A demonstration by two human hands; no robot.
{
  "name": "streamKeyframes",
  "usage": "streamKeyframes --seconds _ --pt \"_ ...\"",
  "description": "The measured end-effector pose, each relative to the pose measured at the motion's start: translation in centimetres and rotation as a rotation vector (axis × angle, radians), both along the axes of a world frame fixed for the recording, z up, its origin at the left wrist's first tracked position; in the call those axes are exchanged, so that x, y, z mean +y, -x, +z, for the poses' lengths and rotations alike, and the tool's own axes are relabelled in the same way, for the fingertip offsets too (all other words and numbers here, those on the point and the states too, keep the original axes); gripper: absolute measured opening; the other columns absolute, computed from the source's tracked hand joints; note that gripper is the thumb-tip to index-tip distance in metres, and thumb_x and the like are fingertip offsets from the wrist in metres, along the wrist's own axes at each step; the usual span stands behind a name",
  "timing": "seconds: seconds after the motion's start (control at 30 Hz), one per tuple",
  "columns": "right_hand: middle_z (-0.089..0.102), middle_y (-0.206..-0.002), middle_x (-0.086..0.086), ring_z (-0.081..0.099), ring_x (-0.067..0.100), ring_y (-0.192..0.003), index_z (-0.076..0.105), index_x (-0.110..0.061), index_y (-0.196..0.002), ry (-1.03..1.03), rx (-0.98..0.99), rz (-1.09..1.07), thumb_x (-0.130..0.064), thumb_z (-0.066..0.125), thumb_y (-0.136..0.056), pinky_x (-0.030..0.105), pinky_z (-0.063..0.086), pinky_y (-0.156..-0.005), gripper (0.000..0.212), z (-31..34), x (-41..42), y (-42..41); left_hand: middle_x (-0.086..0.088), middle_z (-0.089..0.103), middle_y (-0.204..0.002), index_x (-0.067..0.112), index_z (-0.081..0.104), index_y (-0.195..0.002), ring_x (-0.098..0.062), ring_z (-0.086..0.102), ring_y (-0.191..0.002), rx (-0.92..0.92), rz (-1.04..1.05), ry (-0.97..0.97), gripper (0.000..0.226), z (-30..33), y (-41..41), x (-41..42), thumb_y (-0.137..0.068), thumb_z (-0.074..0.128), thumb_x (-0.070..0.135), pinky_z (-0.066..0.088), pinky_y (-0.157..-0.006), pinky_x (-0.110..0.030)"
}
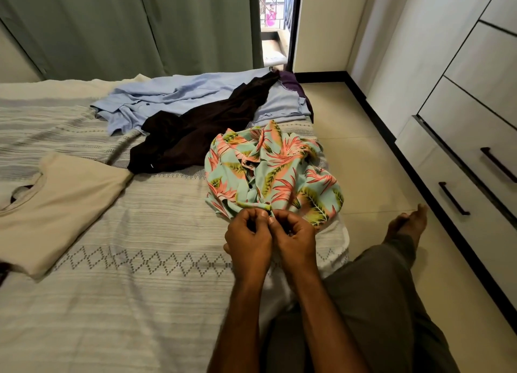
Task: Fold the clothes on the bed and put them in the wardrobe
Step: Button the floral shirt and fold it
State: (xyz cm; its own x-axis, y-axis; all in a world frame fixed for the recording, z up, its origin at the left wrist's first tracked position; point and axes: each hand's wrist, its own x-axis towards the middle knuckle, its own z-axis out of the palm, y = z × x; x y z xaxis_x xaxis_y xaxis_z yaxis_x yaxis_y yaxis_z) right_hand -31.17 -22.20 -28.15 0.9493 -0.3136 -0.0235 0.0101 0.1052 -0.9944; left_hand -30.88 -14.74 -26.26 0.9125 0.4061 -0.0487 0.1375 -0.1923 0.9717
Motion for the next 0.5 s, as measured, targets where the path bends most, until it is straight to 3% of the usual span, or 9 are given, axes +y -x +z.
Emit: streamKeyframes --seconds 0.17,0.37,0.5 --pt "0.075 -0.080 -0.006 0.071 0.004 -0.080 0.071 -0.014 -0.087 -0.104 0.034 -0.012 -0.002 0.067 -0.093 0.019 0.055 -0.069 0.014 0.31 -0.26 0.35 0.018 0.066 -0.074 0.039 0.059 -0.070 -0.006 0.065 -0.079 -0.002 0.051 -0.094 0.026 0.27 0.23 0.11 -0.091 0.069 0.027 0.050 -0.094 -0.057" --pt "0.074 -0.083 -0.001 0.071 0.006 -0.080 0.070 -0.008 -0.094 -0.050 0.012 0.067 -0.005 0.063 -0.097 0.020 0.056 -0.070 0.008 0.04 -0.25 0.44 0.016 0.067 -0.075 0.040 0.059 -0.070 -0.008 0.066 -0.078 -0.014 0.036 -0.125 0.024 0.52 0.44 0.21 -0.089 0.068 0.029 0.050 -0.093 -0.057" --pt "0.074 -0.083 0.002 0.071 0.011 -0.080 0.070 -0.012 -0.092 -0.012 0.016 0.078 -0.006 0.065 -0.096 0.025 0.058 -0.072 0.009 -0.37 -0.30 0.40 0.017 0.065 -0.074 0.040 0.058 -0.070 -0.011 0.066 -0.080 0.003 0.041 -0.150 0.027 0.36 0.25 0.70 -0.091 0.068 0.027 0.049 -0.094 -0.057"
